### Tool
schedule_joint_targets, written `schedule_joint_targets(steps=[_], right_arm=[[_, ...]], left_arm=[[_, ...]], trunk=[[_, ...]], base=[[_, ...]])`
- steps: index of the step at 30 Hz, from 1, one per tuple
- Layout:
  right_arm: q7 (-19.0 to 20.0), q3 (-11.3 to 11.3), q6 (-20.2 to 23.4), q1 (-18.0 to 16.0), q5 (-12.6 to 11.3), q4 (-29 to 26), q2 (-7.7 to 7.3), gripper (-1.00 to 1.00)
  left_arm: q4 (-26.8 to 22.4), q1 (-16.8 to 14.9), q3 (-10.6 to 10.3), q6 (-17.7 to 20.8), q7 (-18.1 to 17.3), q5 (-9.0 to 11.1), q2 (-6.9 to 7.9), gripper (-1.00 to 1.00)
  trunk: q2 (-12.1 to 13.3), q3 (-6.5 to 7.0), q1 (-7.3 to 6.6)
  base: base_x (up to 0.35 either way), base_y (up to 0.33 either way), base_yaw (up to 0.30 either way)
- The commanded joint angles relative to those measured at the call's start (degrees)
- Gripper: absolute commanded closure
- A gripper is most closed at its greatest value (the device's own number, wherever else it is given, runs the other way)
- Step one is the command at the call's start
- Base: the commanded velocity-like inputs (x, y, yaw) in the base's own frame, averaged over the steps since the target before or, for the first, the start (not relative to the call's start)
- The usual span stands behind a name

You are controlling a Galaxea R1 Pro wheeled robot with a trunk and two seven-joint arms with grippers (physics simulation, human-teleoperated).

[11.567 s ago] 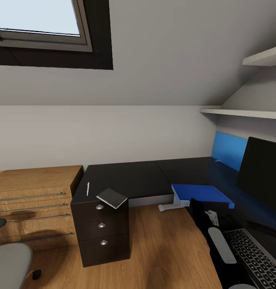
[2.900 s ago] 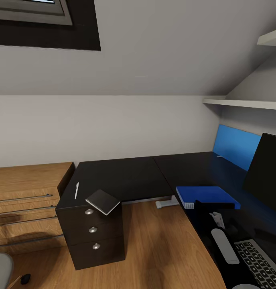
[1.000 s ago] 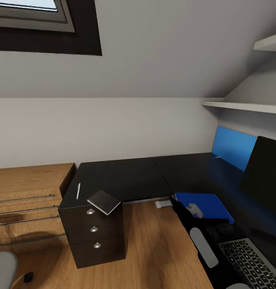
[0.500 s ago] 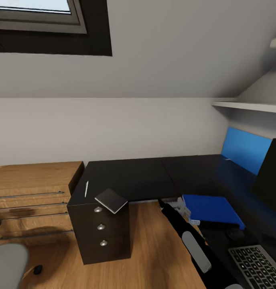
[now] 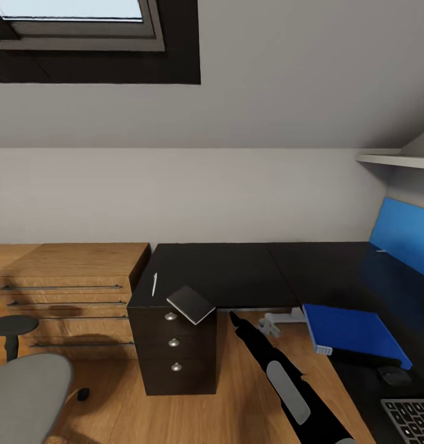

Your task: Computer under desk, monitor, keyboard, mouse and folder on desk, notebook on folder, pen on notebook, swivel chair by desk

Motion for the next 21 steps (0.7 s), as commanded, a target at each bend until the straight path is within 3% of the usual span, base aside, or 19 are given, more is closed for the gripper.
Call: schedule_joint_targets(steps=[1,10,14,21], right_arm=[[0.13,-0.05,0.12,-0.03,-0.51,-0.03,-0.03,-1.0],[0.33,-0.49,0.12,-0.03,-0.82,0.0,-0.4,-1.0],[0.32,-3.25,0.19,-0.03,-1.86,0.0,-0.4,-1.0],[0.33,-4.23,0.25,-0.03,-2.22,-0.06,-0.45,-1.0]], left_arm=[[0.01,-0.03,-0.16,-0.19,0.12,0.6,0.03,-1.0],[0.0,-0.03,-0.15,-0.13,0.13,0.61,0.09,-1.0],[0.06,-0.03,-0.19,-0.12,0.13,0.61,0.12,-1.0],[0.02,-0.03,-0.22,-0.2,0.13,0.61,0.05,-1.0]], trunk=[[-0.03,-0.08,0.0],[-0.03,-0.11,0.0],[-0.03,-0.11,0.0],[-0.03,-0.11,0.0]], base=[[0.0,0.0,0.04],[0.0,0.0,0.009],[0.0,0.0,0.0],[0.0,0.0,0.041]])
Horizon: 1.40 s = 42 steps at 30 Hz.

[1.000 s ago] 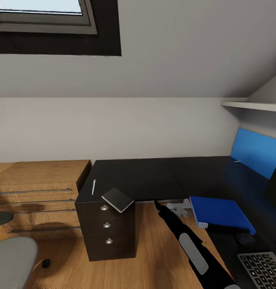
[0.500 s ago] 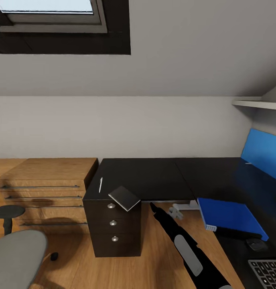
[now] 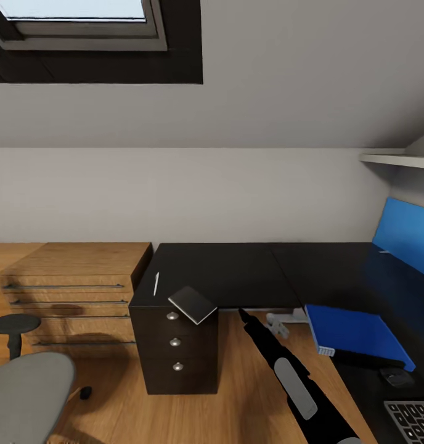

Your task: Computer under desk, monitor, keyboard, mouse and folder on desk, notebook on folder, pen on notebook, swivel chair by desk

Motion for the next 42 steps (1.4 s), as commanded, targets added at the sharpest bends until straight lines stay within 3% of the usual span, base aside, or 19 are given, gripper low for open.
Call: schedule_joint_targets(steps=[1,11,26,32,34,38,42], right_arm=[[0.0,-0.03,0.15,-0.02,-0.44,-0.07,-0.05,-1.0],[-0.06,-0.13,0.07,-0.02,-0.36,-0.08,-0.08,-1.0],[0.1,-0.02,-2.77,-0.02,-0.17,-0.22,-0.11,-1.0],[0.02,0.08,-2.97,-0.02,-0.06,-0.28,-0.11,-1.0],[0.05,0.1,-2.99,-0.02,-0.03,-0.29,-0.1,-1.0],[0.06,0.17,-3.01,-0.02,-0.01,-0.27,-0.08,-1.0],[0.08,0.2,-3.02,-0.02,0.03,-0.26,-0.08,-1.0]], left_arm=[[0.02,-0.04,-0.14,-0.2,0.13,0.6,-0.03,-1.0],[0.07,-0.04,-0.12,-0.15,0.13,0.6,0.03,-1.0],[-0.33,-0.04,-0.78,-0.06,0.21,0.59,0.0,-1.0],[-7.2,-0.04,-1.0,1.01,0.15,0.6,0.02,-1.0],[-10.06,-0.04,-1.03,2.38,0.14,0.6,-0.04,-1.0],[-18.68,-0.04,-1.06,10.34,0.13,0.63,-0.44,-1.0],[-27.66,-0.04,-1.29,20.14,0.18,0.66,-1.75,-1.0]], trunk=[[-0.03,-0.06,0.0],[-0.03,-0.15,0.0],[-0.03,-0.18,0.0],[-0.03,-0.18,0.0],[-0.03,-0.18,0.0],[-0.03,-0.18,0.0],[-0.03,-0.18,0.0]], base=[[0.0,0.0,0.263],[0.0,0.0,0.226],[0.0,0.0,0.016],[0.0,0.0,0.0],[0.0,0.0,0.0],[0.0,0.0,0.0],[0.0,0.0,0.0]])
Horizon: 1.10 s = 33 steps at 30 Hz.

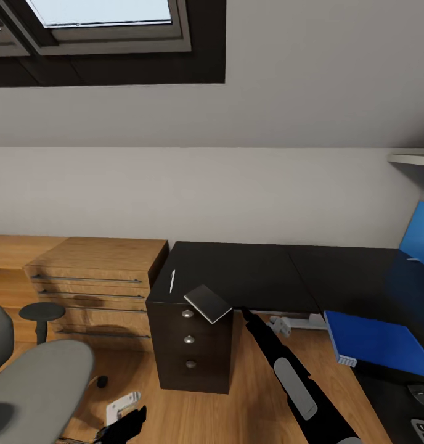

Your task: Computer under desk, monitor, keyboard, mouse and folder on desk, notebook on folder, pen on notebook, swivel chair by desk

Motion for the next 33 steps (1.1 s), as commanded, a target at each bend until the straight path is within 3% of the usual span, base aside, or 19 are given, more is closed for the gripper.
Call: schedule_joint_targets(steps=[1,8,12,18,20,21,22,27,29,32,33], right_arm=[[0.01,0.04,0.04,-0.03,-0.48,-0.03,-0.01,-1.0],[0.01,0.11,0.09,-0.03,-0.49,0.03,0.1,-1.0],[-0.02,0.12,0.25,-0.03,-0.6,0.06,0.19,-1.0],[-0.04,0.17,1.08,-0.01,-1.02,0.1,0.31,-1.0],[-0.01,0.2,2.99,0.03,-2.17,0.17,0.41,-1.0],[0.0,0.21,3.51,0.03,-2.57,0.18,0.44,-1.0],[0.01,0.18,4.75,0.05,-3.9,0.27,0.45,-1.0],[0.01,0.21,5.73,0.05,-5.32,1.01,0.44,-1.0],[0.01,0.22,5.92,0.06,-5.66,1.49,0.44,-1.0],[0.03,0.18,5.98,0.06,-5.83,1.67,0.36,-1.0],[0.09,0.07,6.01,0.06,-5.95,1.76,0.15,-1.0]], left_arm=[[-4.6,-0.01,-0.01,5.47,0.2,0.6,-0.75,-1.0],[-17.0,-0.01,-0.1,20.12,0.19,0.99,-1.93,-1.0],[-21.81,-0.01,-0.07,23.01,0.19,2.45,-2.28,-1.0],[-32.05,-0.08,0.03,28.2,0.23,8.95,-2.38,-1.0],[-37.3,-0.09,0.32,35.87,0.3,12.33,-2.26,-1.0],[-38.15,-0.09,0.48,37.76,0.32,12.9,-2.21,-1.0],[-39.78,-0.1,1.35,42.27,0.3,14.03,-2.18,-1.0],[-40.08,-0.07,2.38,45.68,0.49,14.93,-2.27,-1.0],[-37.42,-0.06,2.66,45.96,0.54,14.95,-2.18,-1.0],[-35.93,-0.06,2.81,44.11,0.43,14.89,-2.09,-1.0],[-35.31,-0.08,2.88,41.44,0.37,14.83,-1.92,-1.0]], trunk=[[-0.04,-0.07,0.0],[-0.04,-0.07,0.0],[-0.04,-0.07,0.0],[-1.24,-0.61,0.66],[-2.04,-0.97,1.1],[-2.44,-1.14,1.32],[-2.84,-1.32,1.54],[-4.85,-2.22,2.64],[-5.65,-2.58,3.07],[-6.85,-3.12,3.73],[-7.26,-3.3,3.95]], base=[[0.0,0.0,0.0],[0.0,0.0,0.0],[0.0,0.0,0.0],[0.0,0.0,0.0],[0.0,0.0,0.0],[0.0,0.0,0.0],[0.0,0.0,0.0],[0.0,0.0,0.0],[0.0,0.0,0.0],[0.0,0.0,0.0],[0.0,0.0,0.0]])
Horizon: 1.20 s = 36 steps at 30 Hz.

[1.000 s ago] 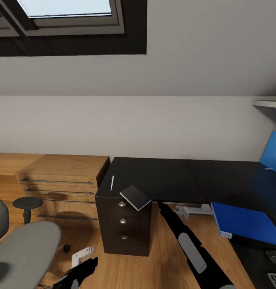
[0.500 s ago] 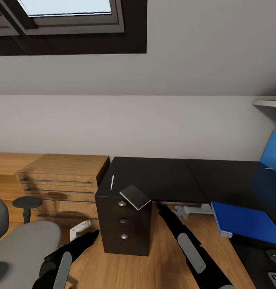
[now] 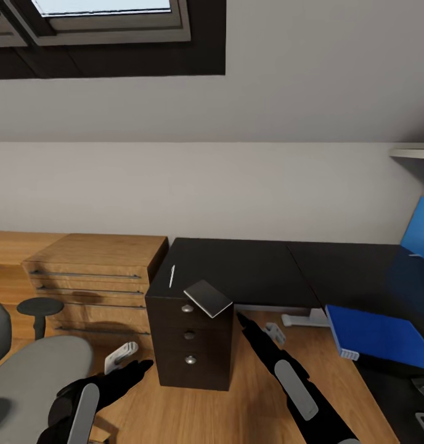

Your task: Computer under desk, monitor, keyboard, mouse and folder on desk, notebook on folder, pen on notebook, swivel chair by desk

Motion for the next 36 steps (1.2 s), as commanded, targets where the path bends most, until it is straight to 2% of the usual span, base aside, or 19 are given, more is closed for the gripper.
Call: schedule_joint_targets(steps=[1,20,23,24,25,28,32,36], right_arm=[[0.02,-0.06,0.16,-0.03,-0.46,-0.01,-0.08,-1.0],[0.12,0.49,-0.17,-0.03,-0.16,2.72,0.27,-1.0],[0.12,0.53,-0.21,-0.03,-0.14,2.68,0.27,-1.0],[0.12,0.51,-0.25,-0.03,-0.14,2.66,0.27,-1.0],[0.12,0.5,-0.27,-0.03,-0.14,2.66,0.27,-1.0],[0.12,0.52,-0.28,-0.03,-0.08,2.66,0.27,-1.0],[0.09,0.56,-0.35,-0.03,0.0,2.66,0.31,-1.0],[0.04,0.61,-0.32,-0.03,-0.1,2.73,0.39,-1.0]], left_arm=[[0.09,-0.05,0.08,-0.12,0.52,0.62,-0.06,-1.0],[-0.67,0.19,0.07,-0.52,0.22,0.73,-0.07,-1.0],[-4.07,2.33,0.05,-0.52,0.08,0.82,-0.07,-1.0],[-8.58,6.28,-0.71,-0.52,-0.14,0.91,-0.15,-1.0],[-9.2,7.06,-1.02,-0.52,-0.39,0.91,-0.16,-1.0],[-9.94,8.06,-1.41,-1.49,-1.66,0.91,-0.16,-1.0],[-10.2,8.39,-1.45,-2.74,-2.41,0.87,-0.04,-1.0],[-10.29,8.52,-1.25,-3.36,-2.68,0.93,1.26,-1.0]], trunk=[[-0.45,-0.25,0.22],[-8.07,-3.66,4.4],[-9.27,-4.2,5.06],[-9.68,-4.38,5.27],[-10.08,-4.55,5.49],[-11.28,-5.09,6.15],[-11.28,-5.09,6.15],[-11.28,-5.09,6.15]], base=[[0.0,0.0,0.0],[0.0,0.0,0.0],[0.0,0.0,0.0],[0.0,0.0,0.0],[0.0,0.0,0.0],[0.0,0.0,0.0],[0.0,0.0,0.0],[0.0,0.0,0.0]])
